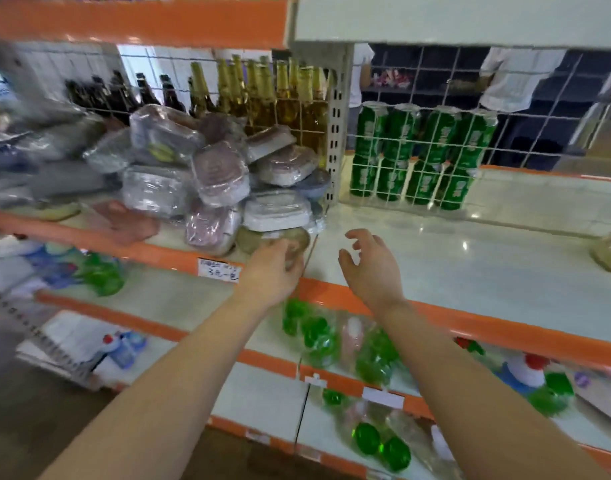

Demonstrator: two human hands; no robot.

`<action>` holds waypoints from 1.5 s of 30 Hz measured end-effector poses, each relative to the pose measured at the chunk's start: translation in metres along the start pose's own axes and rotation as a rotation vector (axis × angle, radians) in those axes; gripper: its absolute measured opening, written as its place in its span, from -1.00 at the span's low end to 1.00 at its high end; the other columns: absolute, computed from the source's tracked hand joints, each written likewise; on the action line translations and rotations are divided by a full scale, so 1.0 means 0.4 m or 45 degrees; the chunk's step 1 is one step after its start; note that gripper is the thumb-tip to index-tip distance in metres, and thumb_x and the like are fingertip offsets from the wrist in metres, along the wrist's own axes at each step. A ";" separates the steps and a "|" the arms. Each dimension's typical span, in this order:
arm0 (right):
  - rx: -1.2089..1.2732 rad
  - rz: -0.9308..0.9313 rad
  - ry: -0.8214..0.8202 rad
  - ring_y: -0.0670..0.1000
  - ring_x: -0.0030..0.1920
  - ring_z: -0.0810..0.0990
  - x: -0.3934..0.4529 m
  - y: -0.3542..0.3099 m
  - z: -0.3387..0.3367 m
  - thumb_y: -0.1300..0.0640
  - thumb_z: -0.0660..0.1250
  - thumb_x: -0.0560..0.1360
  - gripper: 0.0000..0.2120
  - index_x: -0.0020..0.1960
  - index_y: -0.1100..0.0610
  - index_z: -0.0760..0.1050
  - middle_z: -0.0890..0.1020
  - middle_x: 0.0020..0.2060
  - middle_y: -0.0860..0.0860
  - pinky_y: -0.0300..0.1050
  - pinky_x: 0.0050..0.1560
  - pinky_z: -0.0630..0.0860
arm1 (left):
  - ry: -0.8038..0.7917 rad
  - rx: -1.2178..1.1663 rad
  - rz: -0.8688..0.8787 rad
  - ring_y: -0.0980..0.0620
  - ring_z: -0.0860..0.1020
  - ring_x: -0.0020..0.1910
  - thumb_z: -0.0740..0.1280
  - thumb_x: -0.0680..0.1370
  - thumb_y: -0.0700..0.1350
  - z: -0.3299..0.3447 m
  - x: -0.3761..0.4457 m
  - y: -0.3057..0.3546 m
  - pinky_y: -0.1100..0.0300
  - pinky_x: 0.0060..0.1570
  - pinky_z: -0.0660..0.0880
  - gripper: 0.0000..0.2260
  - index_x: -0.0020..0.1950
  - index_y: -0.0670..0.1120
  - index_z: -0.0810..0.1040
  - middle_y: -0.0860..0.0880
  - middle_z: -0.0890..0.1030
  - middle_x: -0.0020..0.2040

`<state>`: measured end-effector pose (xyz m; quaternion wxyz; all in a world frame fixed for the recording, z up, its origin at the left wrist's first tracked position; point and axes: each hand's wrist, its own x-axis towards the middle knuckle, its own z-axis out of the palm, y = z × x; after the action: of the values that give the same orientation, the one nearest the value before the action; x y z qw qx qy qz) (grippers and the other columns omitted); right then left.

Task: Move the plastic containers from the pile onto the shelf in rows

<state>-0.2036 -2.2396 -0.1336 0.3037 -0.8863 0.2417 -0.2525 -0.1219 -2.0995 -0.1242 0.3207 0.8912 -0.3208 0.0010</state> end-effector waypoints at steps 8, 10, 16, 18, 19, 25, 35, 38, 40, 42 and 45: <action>0.041 -0.161 -0.148 0.12 0.17 0.47 0.045 -0.286 0.216 0.09 0.24 0.54 -0.66 0.31 0.09 0.40 0.50 0.19 0.11 -0.06 0.11 0.37 | 0.341 -0.044 -0.234 -0.19 0.51 0.10 0.20 0.42 -0.02 -0.236 -0.047 -0.239 0.00 0.10 0.42 -0.61 0.14 -0.19 0.55 -0.20 0.57 0.06; 0.043 -0.240 -0.151 0.10 0.17 0.46 0.067 -0.348 0.262 0.08 0.24 0.55 -0.66 0.30 0.09 0.40 0.50 0.18 0.11 -0.07 0.10 0.37 | 0.428 -0.047 -0.251 -0.18 0.51 0.07 0.19 0.39 -0.02 -0.289 -0.037 -0.298 -0.01 0.07 0.44 -0.60 0.11 -0.20 0.56 -0.21 0.58 0.02; 0.123 -0.485 -0.050 0.09 0.17 0.44 0.150 -0.535 0.393 0.10 0.25 0.54 -0.66 0.31 0.11 0.42 0.47 0.19 0.10 -0.07 0.11 0.36 | 0.509 0.094 -0.271 -0.20 0.44 0.13 0.19 0.40 0.06 -0.430 0.042 -0.452 0.06 0.10 0.31 -0.53 0.18 -0.19 0.52 -0.21 0.56 0.06; 0.119 -0.522 0.004 0.12 0.21 0.40 0.189 -0.577 0.427 0.12 0.27 0.53 -0.64 0.32 0.14 0.42 0.46 0.20 0.13 -0.04 0.18 0.34 | 0.442 0.110 -0.290 -0.21 0.42 0.17 0.23 0.43 0.03 -0.476 0.081 -0.491 0.07 0.12 0.28 -0.55 0.24 -0.18 0.49 -0.23 0.51 0.11; 0.105 -0.521 0.013 0.13 0.23 0.39 0.208 -0.590 0.442 0.13 0.27 0.53 -0.62 0.33 0.15 0.41 0.45 0.21 0.14 -0.02 0.21 0.34 | 0.400 0.131 -0.299 -0.22 0.40 0.22 0.23 0.45 0.02 -0.496 0.100 -0.507 0.07 0.17 0.27 -0.53 0.29 -0.17 0.45 -0.23 0.48 0.16; 0.030 -0.450 0.056 0.16 0.23 0.41 0.290 -0.611 0.485 0.14 0.28 0.52 -0.62 0.33 0.13 0.42 0.42 0.24 0.15 0.01 0.18 0.43 | 0.207 0.175 -0.155 -0.22 0.25 0.40 0.30 0.53 0.09 -0.539 0.211 -0.577 0.03 0.35 0.18 -0.43 0.48 -0.08 0.25 -0.17 0.30 0.39; -0.351 -0.082 0.230 0.25 0.37 0.26 0.308 -0.516 0.462 -0.05 0.38 0.47 -0.43 0.40 0.09 0.33 0.32 0.35 0.20 0.10 0.36 0.21 | -0.084 0.368 0.239 -0.13 -0.03 0.52 0.39 0.47 0.02 -0.461 0.340 -0.622 0.02 0.49 -0.04 -0.23 0.56 -0.02 0.03 -0.11 0.03 0.54; -0.405 0.096 0.215 0.25 0.45 0.10 0.301 -0.491 0.462 -0.17 0.38 0.44 -0.29 0.47 0.02 0.20 0.17 0.44 0.22 0.14 0.45 0.07 | -0.154 0.390 0.266 -0.13 -0.08 0.53 0.40 0.47 0.07 -0.453 0.361 -0.630 0.00 0.48 -0.06 -0.19 0.56 0.01 -0.02 -0.09 -0.04 0.56; -0.361 0.223 0.138 0.26 0.47 0.03 0.301 -0.488 0.464 -0.17 0.37 0.44 -0.27 0.49 -0.02 0.12 0.06 0.47 0.21 0.13 0.46 0.03 | -0.192 0.424 0.278 -0.14 -0.09 0.53 0.39 0.48 0.10 -0.448 0.372 -0.633 0.00 0.47 -0.06 -0.18 0.57 0.02 -0.04 -0.09 -0.09 0.56; -0.278 0.268 0.123 0.26 0.45 0.06 0.303 -0.490 0.469 -0.12 0.40 0.44 -0.27 0.48 -0.04 0.11 0.04 0.47 0.19 0.12 0.43 0.09 | -0.197 0.465 0.292 -0.17 -0.09 0.53 0.39 0.47 0.11 -0.442 0.378 -0.638 -0.01 0.47 -0.05 -0.16 0.56 0.03 -0.07 -0.11 -0.10 0.56; -0.241 0.249 0.184 0.26 0.41 0.12 0.305 -0.493 0.479 -0.07 0.43 0.43 -0.28 0.46 -0.02 0.15 0.09 0.43 0.17 0.14 0.41 0.18 | -0.159 0.523 0.331 -0.19 -0.07 0.52 0.41 0.45 0.11 -0.432 0.386 -0.649 -0.03 0.47 -0.04 -0.12 0.56 0.03 -0.11 -0.14 -0.09 0.55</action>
<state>0.0567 -2.0930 -0.0983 0.2237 -0.8628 0.3710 -0.2606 0.1847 -1.9361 -0.1033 0.1097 0.8872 -0.4452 0.0523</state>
